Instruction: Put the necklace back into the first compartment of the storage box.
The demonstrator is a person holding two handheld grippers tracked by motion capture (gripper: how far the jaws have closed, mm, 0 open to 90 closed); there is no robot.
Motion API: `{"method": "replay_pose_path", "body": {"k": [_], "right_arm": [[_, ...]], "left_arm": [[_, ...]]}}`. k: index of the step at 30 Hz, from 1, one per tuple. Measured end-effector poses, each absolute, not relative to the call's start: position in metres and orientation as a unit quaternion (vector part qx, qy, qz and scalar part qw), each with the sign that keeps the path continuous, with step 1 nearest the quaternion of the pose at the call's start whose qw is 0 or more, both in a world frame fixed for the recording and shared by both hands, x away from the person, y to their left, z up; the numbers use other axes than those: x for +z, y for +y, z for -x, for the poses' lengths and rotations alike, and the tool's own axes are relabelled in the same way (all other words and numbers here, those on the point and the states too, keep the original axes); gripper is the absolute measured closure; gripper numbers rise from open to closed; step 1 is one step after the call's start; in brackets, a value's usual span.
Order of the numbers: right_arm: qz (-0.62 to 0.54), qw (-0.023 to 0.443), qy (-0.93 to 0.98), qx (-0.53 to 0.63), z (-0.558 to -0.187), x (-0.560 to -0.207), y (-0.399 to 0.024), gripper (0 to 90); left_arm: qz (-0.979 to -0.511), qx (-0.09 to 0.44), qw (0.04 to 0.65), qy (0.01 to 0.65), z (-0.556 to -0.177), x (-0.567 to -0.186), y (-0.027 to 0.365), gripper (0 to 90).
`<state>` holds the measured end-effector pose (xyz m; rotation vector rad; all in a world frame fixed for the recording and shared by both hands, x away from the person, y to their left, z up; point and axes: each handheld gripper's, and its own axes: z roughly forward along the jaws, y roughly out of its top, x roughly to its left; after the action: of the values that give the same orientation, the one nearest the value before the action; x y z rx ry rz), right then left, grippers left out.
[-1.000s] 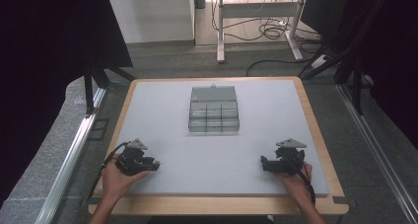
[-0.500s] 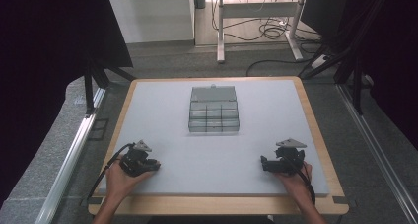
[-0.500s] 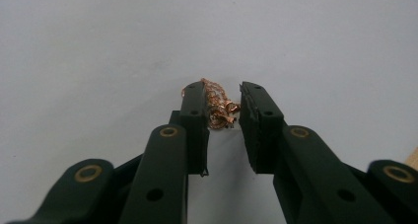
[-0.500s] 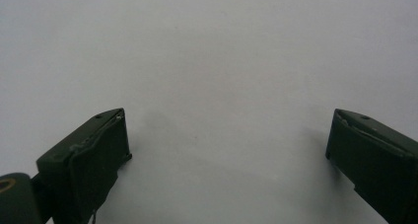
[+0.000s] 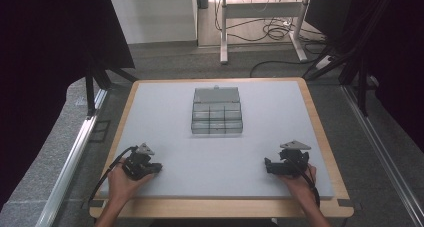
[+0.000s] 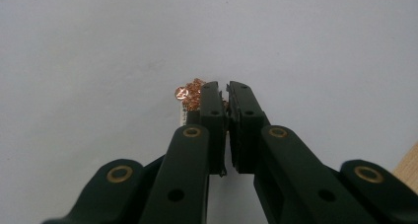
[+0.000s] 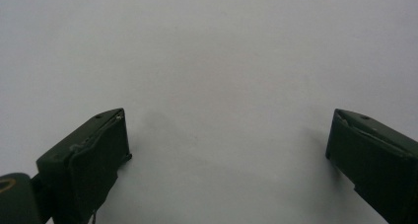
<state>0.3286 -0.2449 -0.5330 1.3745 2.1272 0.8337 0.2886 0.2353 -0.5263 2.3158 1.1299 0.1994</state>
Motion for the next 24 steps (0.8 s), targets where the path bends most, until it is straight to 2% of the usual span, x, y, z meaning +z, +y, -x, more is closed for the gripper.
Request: {"method": "replay_pose_path", "body": {"k": [8, 24], "right_arm": [[-0.501, 0.235, 0.775, 0.304, -0.329, -0.533, -0.245, 2.4], [-0.501, 0.235, 0.776, 0.304, -0.329, -0.533, -0.245, 2.3]], "left_arm": [[-0.861, 0.079, 0.275, 0.420, -0.287, -0.525, 0.236, 87.3], [-0.829, 0.080, 0.351, 0.428, -0.279, -0.500, 0.256, 87.5]]}}
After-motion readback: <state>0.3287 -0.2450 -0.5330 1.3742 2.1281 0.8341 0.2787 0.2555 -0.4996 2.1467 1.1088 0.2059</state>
